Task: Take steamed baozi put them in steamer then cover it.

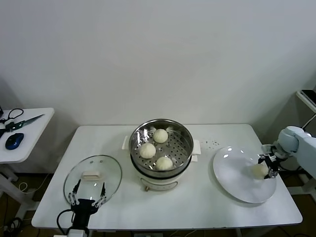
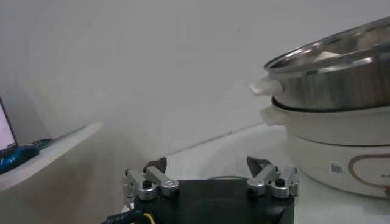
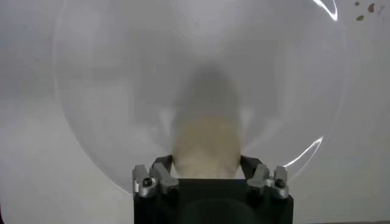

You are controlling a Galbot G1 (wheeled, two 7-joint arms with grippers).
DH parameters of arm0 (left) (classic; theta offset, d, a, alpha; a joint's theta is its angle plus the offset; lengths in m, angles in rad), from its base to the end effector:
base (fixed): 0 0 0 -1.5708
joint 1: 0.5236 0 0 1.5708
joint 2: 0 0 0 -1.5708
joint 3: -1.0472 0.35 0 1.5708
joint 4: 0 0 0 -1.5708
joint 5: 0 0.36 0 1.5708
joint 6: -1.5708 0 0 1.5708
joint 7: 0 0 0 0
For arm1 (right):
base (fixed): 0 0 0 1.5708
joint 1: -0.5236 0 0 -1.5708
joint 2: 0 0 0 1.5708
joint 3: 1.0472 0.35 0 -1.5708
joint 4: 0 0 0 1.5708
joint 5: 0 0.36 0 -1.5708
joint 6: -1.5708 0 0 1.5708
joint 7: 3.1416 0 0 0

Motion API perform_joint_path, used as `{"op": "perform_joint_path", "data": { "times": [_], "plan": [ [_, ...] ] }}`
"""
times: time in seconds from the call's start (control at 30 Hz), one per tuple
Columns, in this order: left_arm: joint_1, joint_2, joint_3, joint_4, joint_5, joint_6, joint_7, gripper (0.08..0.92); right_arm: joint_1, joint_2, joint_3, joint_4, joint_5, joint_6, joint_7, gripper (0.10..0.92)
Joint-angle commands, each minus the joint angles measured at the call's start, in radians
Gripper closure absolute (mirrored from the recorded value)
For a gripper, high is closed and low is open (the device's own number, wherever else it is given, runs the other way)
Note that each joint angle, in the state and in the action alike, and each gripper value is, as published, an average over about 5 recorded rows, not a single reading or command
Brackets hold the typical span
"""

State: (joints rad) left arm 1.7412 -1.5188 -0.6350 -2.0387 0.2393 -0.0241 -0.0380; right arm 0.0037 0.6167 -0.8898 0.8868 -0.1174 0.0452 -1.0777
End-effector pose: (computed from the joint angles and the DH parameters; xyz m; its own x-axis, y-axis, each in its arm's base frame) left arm 0.1268 0.0454 -0.3469 -0.9778 -0.1034 0.1820 -0.0350 0.9381 0.3447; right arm 0.5067 -0.3117 -0.2396 -0.0934 0.0363 0.9950 -0.9955 0.0119 -0.0938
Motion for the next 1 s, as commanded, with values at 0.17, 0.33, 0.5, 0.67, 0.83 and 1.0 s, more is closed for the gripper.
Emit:
{"op": "perform_joint_path", "data": {
  "times": [0.17, 0.33, 0.5, 0.67, 0.83, 1.0],
  "plan": [
    [0.001, 0.002, -0.005, -0.005, -0.002, -0.003, 0.001, 0.177, 0.096, -0.026, -0.084, 0.034, 0.147, -0.035, -0.009, 0.314],
    [-0.007, 0.005, 0.004, -0.013, -0.003, 0.000, 0.001, 0.177, 0.291, -0.029, -0.203, 0.075, 0.297, -0.066, -0.025, 0.321],
    [-0.019, 0.009, 0.019, -0.015, -0.005, 0.001, 0.002, 0.177, 0.593, 0.027, -0.464, 0.110, 0.494, -0.104, -0.027, 0.328],
    [-0.015, 0.009, 0.035, -0.021, -0.007, -0.002, 0.002, 0.177, 0.856, 0.165, -0.701, 0.130, 0.711, -0.135, -0.029, 0.330],
    [-0.006, 0.013, 0.054, -0.041, -0.014, -0.001, 0.002, 0.177, 0.975, 0.315, -0.829, 0.167, 0.908, -0.186, -0.014, 0.330],
    [-0.009, 0.022, 0.068, -0.051, -0.015, -0.002, 0.002, 0.177, 1.001, 0.439, -0.877, 0.215, 1.030, -0.234, 0.016, 0.328]
  ]
}}
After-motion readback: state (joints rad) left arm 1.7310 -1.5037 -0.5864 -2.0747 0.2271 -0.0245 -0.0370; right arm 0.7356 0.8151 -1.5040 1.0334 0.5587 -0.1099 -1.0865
